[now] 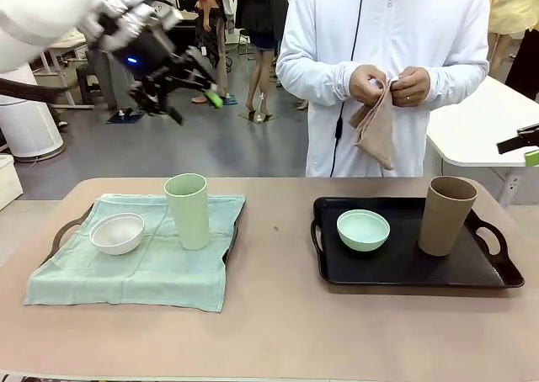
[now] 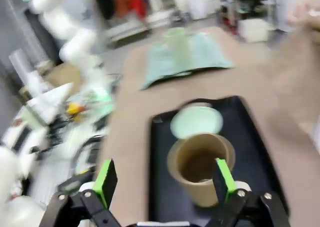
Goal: Set up a tray with a mat and arrange the tableware.
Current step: Pick up the Picnic Bowl and Reusable plastic cup from the Handle tray in front of the human's position and hold them in the air.
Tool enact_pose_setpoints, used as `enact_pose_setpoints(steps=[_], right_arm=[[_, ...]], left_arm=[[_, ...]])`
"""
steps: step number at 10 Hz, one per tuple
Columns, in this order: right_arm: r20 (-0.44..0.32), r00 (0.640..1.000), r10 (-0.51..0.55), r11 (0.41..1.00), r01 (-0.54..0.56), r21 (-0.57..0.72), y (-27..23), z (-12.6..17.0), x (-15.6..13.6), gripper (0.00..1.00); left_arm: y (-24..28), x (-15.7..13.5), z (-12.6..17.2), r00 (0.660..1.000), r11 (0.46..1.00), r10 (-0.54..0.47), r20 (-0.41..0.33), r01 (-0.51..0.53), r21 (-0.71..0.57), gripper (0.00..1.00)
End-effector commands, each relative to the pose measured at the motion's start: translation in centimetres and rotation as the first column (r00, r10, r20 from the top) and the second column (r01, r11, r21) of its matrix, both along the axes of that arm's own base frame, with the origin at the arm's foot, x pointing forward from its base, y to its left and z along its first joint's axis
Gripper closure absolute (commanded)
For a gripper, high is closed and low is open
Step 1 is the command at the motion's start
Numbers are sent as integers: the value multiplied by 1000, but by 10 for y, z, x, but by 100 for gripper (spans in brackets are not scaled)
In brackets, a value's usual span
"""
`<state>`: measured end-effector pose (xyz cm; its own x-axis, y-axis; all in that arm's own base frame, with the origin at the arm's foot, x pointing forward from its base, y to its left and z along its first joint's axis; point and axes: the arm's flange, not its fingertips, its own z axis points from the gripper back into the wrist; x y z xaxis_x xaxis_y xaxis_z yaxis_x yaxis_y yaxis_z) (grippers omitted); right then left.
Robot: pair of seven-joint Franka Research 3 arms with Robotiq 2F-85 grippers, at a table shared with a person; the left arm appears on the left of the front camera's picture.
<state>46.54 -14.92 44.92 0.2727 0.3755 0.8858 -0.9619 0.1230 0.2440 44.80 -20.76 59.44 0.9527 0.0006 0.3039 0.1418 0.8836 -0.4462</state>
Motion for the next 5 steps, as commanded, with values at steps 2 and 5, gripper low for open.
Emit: enact_pose_setpoints(steps=[2, 5], right_arm=[[92, 989, -116, 984, 127, -127, 8, -24, -21, 0], [72, 993, -98, 983, 108, -149, -6, -28, -9, 0]], left_arm=[[-72, 14, -6, 999, 999, -35, -12, 35, 40, 7], [-57, 3, -13, 999, 999, -46, -13, 46, 10, 7]])
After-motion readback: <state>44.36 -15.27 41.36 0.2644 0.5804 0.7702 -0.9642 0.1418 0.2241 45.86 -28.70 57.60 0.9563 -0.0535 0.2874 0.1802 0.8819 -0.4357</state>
